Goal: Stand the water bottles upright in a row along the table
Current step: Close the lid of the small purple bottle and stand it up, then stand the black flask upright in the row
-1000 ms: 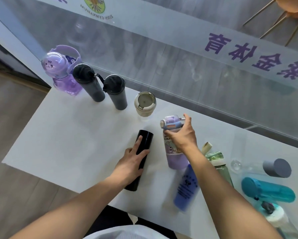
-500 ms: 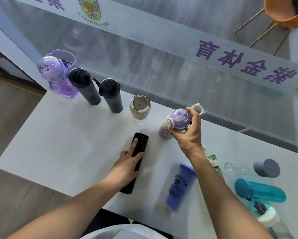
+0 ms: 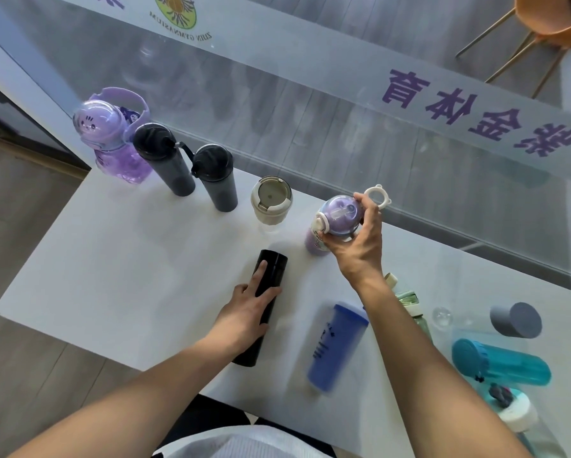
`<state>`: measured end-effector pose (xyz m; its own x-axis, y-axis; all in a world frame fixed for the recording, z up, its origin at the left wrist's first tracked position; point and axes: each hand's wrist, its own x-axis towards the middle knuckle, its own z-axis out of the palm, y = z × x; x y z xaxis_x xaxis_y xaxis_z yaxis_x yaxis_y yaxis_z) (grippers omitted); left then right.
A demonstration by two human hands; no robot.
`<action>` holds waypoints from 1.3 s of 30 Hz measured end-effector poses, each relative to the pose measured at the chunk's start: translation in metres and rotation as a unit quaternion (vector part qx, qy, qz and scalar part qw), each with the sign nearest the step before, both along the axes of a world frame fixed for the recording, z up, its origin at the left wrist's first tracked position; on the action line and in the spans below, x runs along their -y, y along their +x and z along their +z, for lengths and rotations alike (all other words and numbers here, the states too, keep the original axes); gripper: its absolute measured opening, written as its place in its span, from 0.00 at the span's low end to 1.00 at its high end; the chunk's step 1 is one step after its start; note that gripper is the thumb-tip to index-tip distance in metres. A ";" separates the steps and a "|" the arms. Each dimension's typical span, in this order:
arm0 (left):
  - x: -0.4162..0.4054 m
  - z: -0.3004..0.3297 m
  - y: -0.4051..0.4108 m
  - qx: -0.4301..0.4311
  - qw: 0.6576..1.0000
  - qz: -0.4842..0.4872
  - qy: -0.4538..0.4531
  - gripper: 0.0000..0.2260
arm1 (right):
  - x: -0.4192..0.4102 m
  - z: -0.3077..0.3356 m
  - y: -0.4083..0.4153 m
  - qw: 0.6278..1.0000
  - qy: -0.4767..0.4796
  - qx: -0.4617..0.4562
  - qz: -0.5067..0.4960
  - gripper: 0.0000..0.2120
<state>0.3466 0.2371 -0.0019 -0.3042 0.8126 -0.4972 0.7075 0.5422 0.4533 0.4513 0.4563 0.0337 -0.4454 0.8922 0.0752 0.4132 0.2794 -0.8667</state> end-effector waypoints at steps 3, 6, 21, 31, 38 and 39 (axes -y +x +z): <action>0.000 0.000 -0.001 0.001 1.000 -0.001 0.000 0.33 | 0.000 0.000 -0.001 1.000 0.008 -0.001 -0.002 0.40; 0.001 0.000 -0.001 0.003 1.000 0.000 0.003 0.33 | -0.002 0.001 -0.004 1.000 0.012 0.001 -0.004 0.40; 0.004 -0.005 -0.001 0.003 1.000 0.005 0.013 0.33 | 0.000 0.007 -0.010 0.999 -0.006 0.028 -0.025 0.42; 0.014 -0.016 -0.006 0.077 0.997 0.021 0.000 0.32 | 0.076 0.004 0.043 0.976 -0.103 0.154 -0.119 0.39; 0.019 -0.004 -0.008 0.067 0.994 -0.065 0.053 0.39 | 0.108 -0.002 0.055 0.951 -0.223 0.199 -0.079 0.30; 0.021 -0.001 -0.004 0.062 0.993 -0.075 0.070 0.41 | 0.108 -0.002 0.055 0.946 -0.248 0.192 -0.083 0.30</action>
